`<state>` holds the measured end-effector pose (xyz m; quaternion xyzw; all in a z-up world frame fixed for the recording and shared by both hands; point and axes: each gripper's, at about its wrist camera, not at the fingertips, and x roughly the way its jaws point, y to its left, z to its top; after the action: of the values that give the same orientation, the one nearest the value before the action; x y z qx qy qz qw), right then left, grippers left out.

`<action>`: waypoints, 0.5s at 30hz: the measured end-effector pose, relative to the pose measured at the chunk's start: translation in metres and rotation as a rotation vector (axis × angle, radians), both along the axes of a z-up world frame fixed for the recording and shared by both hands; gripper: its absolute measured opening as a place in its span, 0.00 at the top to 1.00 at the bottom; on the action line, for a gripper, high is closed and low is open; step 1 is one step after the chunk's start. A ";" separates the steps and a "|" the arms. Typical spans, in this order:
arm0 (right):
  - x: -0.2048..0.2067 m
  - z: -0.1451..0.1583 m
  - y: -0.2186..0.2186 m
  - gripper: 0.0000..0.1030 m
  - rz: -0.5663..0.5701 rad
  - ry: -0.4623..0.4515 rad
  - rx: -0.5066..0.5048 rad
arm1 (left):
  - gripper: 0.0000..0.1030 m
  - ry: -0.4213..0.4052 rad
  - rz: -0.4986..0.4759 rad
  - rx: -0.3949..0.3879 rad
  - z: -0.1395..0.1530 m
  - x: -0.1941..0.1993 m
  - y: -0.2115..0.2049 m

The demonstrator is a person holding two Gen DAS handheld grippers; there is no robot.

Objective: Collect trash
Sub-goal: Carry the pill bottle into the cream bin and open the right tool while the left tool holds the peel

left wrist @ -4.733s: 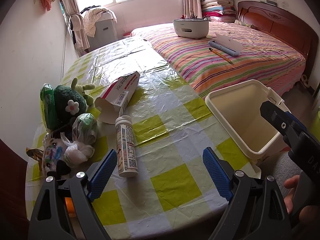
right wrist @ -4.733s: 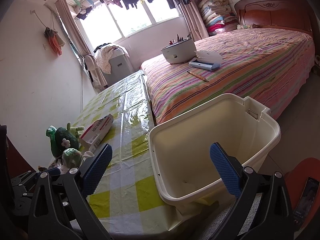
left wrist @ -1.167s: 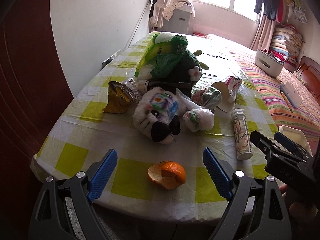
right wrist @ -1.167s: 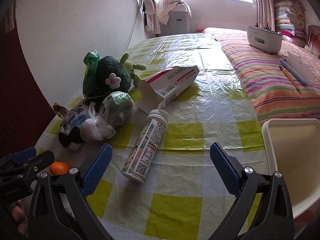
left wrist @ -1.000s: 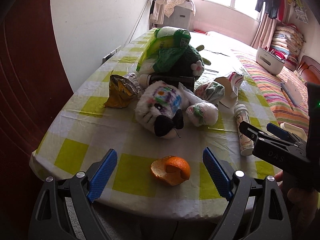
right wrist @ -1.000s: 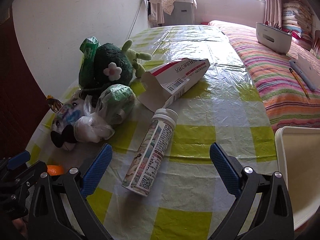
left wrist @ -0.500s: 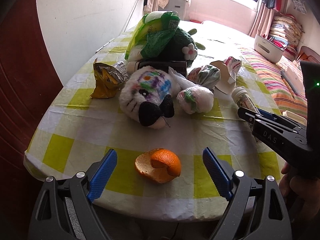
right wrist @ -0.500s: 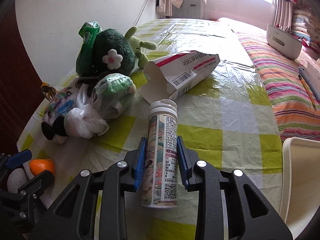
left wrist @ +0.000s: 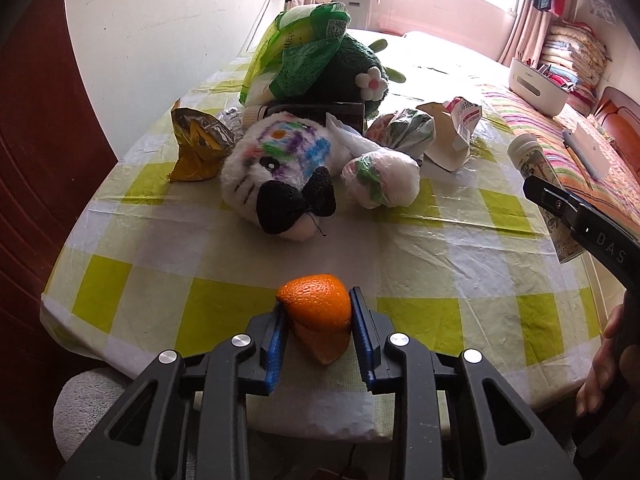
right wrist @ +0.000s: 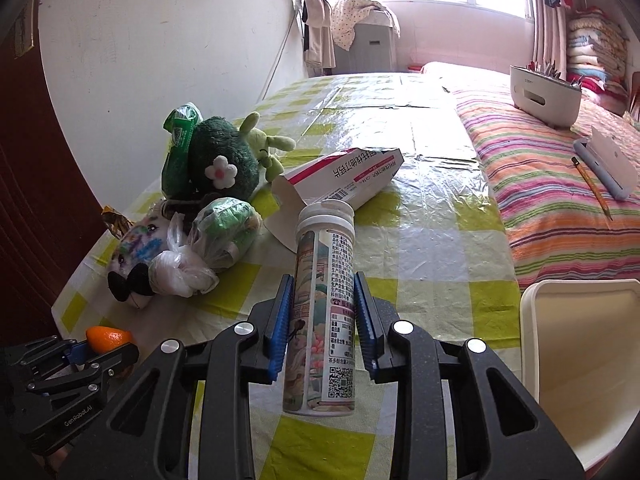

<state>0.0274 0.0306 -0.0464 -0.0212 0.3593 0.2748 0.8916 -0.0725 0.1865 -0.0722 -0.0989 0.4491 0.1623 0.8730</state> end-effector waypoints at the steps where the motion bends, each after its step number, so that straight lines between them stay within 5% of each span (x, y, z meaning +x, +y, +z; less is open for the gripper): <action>1: 0.001 0.002 -0.003 0.72 -0.005 -0.008 0.006 | 0.73 -0.002 -0.009 0.002 0.000 0.000 -0.003; 15: 0.005 0.012 -0.054 0.72 -0.137 -0.087 0.085 | 0.73 -0.053 -0.131 0.036 0.017 0.021 -0.050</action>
<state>0.0326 -0.0230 -0.0344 0.0295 0.3090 0.2271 0.9231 -0.0518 0.1369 -0.0556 -0.0579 0.4282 0.1102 0.8951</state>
